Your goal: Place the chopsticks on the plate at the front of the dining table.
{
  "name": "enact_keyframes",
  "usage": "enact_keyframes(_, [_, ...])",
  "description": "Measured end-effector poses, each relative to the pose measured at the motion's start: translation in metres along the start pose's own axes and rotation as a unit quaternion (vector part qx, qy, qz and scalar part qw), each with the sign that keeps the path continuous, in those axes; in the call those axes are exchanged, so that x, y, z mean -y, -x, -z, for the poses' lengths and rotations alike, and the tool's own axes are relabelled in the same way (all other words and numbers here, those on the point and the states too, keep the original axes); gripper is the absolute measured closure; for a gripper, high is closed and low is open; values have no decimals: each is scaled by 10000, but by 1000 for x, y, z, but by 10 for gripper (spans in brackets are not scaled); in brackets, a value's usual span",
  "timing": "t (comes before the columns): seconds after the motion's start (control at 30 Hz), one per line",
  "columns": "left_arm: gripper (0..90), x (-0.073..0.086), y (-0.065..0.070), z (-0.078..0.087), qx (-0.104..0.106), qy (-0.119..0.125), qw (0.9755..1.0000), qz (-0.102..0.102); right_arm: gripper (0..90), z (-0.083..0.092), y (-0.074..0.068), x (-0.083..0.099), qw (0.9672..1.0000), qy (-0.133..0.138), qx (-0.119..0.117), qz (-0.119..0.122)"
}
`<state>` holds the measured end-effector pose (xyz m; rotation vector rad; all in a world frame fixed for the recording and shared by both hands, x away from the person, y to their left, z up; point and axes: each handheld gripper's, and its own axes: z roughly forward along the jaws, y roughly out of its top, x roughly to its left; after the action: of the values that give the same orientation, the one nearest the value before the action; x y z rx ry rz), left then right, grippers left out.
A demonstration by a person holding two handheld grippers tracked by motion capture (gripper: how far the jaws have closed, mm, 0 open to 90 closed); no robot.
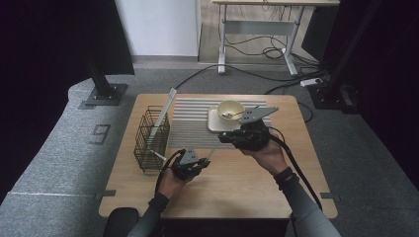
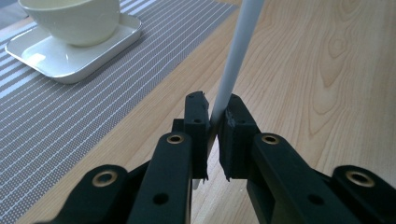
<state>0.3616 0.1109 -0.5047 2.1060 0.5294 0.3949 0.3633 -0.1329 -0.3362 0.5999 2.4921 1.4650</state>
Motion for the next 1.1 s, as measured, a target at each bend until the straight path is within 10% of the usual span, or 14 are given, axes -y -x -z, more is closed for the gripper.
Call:
enact_keyframes(0.37, [856,-1,7,-1,161,-15,9997,-168,777,0,11,0,9997,-53,236,-77])
enact_keyframes(0.7, [856,-3,10,-7,347,-239,9991,33,354,-12,16,3,9967,22,765,-271])
enact_keyframes(1.1, [856,-3,12,-3,482,-198,9986,29,284,-24,25,21,9889,-165,1472,-111])
